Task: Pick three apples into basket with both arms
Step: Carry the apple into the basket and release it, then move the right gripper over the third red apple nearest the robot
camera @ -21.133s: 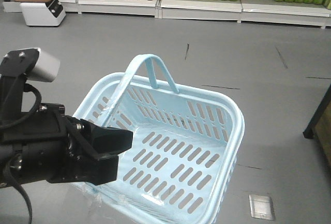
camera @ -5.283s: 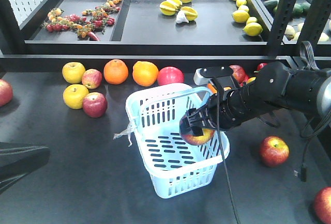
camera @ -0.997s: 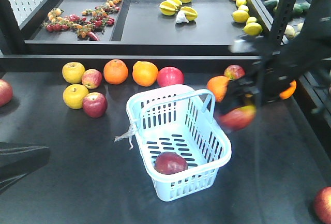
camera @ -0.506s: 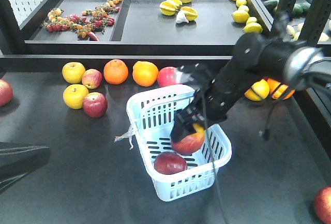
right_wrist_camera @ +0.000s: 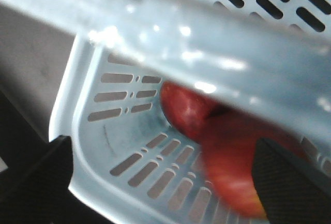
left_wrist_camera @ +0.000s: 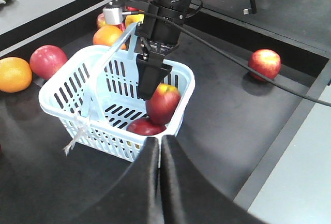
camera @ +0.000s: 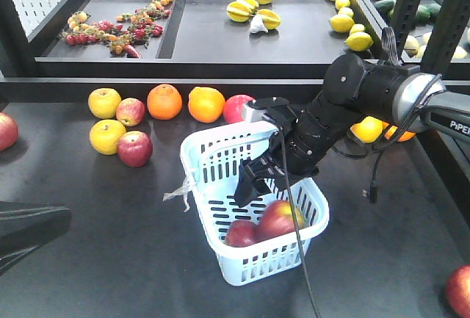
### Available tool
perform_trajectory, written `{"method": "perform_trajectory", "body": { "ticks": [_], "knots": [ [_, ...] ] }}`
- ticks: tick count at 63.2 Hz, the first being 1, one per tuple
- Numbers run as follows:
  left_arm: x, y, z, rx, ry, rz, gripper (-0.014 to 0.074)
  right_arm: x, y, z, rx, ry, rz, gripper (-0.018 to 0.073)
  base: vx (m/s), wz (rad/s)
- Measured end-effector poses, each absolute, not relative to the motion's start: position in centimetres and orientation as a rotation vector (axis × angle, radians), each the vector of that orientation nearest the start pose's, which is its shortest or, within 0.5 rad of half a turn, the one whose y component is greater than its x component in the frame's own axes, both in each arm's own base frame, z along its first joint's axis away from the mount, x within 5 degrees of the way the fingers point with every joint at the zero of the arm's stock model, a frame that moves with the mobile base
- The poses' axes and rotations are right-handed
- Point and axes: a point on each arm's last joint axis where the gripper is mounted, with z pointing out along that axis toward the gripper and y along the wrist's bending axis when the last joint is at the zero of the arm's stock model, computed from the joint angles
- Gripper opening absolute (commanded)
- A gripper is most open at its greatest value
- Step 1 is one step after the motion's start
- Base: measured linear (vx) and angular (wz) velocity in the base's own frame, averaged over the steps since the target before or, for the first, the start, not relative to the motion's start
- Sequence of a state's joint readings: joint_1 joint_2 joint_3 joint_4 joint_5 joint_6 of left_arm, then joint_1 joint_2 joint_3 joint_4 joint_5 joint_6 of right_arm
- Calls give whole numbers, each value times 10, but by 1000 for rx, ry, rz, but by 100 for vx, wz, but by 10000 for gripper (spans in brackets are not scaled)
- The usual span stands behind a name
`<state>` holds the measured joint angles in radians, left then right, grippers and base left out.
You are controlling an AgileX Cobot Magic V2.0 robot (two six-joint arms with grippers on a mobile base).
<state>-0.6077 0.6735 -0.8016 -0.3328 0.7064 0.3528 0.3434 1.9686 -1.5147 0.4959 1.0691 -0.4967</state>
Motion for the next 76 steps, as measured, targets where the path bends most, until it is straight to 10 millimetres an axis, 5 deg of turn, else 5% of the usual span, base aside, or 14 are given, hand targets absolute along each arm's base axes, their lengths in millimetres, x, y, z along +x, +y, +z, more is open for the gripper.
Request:
{"method": "perform_trajectory", "body": {
  "ticks": [11, 26, 36, 50, 65, 76],
  "knots": [
    [90, -86, 365, 838, 1887, -536, -8, 357, 164, 232, -920, 2809, 579, 454, 0, 0],
    [90, -86, 365, 838, 1887, -536, -8, 338, 142, 275, -917, 2822, 345, -16, 0, 0],
    [90, -86, 365, 838, 1887, -536, -8, 326, 119, 311, -794, 2771, 257, -9, 0, 0],
    [90, -86, 365, 838, 1888, -536, -8, 310, 45, 351, -478, 2721, 185, -9, 0, 0],
    [90, -86, 364, 839, 1889, -536, -8, 274, -43, 312, -88, 2872, 110, -2, 0, 0],
    [90, -86, 364, 839, 1889, -536, -8, 263, -67, 287, 47, 2904, 90, 116, 0, 0]
  ]
}}
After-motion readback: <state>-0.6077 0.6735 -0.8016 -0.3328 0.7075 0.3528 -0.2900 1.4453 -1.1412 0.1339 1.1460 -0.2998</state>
